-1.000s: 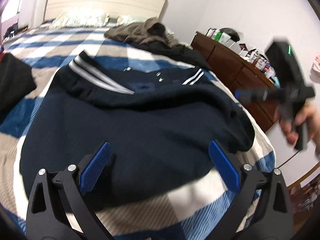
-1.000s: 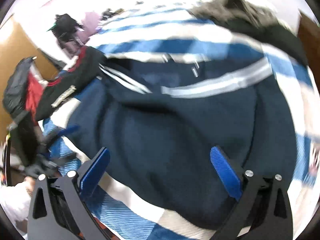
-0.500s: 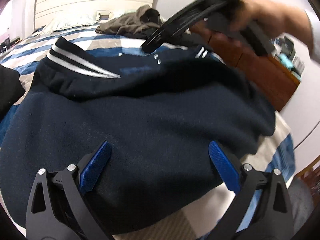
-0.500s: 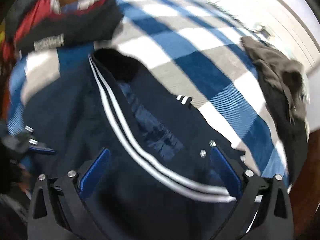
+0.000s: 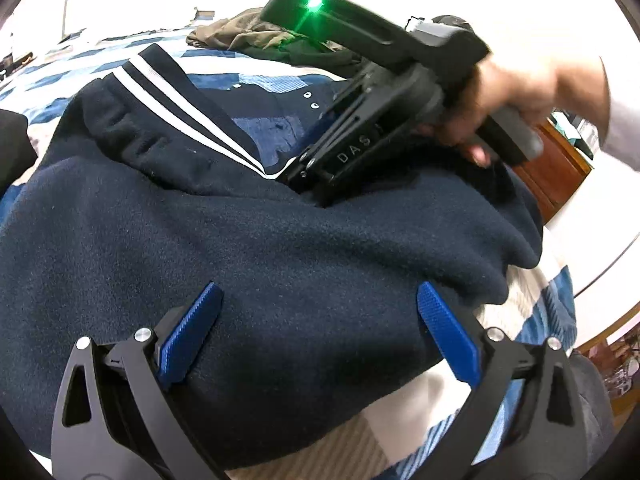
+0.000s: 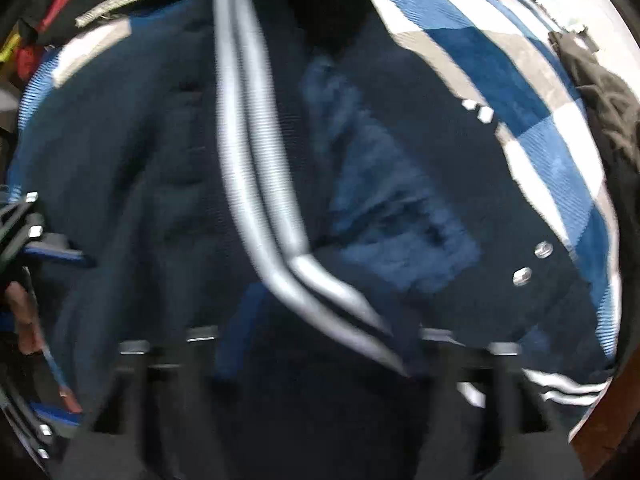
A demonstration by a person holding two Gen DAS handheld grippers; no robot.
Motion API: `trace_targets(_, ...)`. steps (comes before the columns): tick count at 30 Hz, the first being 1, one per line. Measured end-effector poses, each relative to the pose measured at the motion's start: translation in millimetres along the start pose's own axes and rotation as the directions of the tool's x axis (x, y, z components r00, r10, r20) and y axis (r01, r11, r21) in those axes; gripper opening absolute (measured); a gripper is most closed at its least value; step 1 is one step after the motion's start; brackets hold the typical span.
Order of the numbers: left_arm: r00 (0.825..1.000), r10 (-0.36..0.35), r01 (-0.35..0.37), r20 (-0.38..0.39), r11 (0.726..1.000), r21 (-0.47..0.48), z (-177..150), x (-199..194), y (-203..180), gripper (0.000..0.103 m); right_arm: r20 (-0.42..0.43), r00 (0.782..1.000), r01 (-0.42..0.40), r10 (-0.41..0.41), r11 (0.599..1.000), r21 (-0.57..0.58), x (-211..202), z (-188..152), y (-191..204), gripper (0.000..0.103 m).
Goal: Fold large clothes
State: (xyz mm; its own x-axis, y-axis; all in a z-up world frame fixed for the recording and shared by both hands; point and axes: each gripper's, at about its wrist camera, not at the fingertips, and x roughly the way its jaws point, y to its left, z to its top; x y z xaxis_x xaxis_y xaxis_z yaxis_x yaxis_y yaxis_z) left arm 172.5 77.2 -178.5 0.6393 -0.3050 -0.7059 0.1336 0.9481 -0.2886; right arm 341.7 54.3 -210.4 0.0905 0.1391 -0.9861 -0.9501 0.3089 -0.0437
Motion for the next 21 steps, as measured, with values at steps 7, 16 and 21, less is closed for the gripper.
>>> trace_targets(7,1.000,-0.026,0.026,-0.001,1.000,-0.017,1,-4,1,0.096,0.037,0.999,0.015,-0.019,0.994,0.110,-14,-9,-2,0.002)
trace_targets(16,0.999,-0.041,0.041,-0.008,0.999,-0.027,2,-6,4,0.096,-0.052,0.994,0.092,-0.092,0.996,0.005,-27,17,-17,0.098)
trace_targets(21,0.999,-0.041,0.041,-0.018,0.999,-0.015,2,-4,4,0.096,-0.159,0.986,0.078,-0.053,0.985,0.152,17,2,-37,0.097)
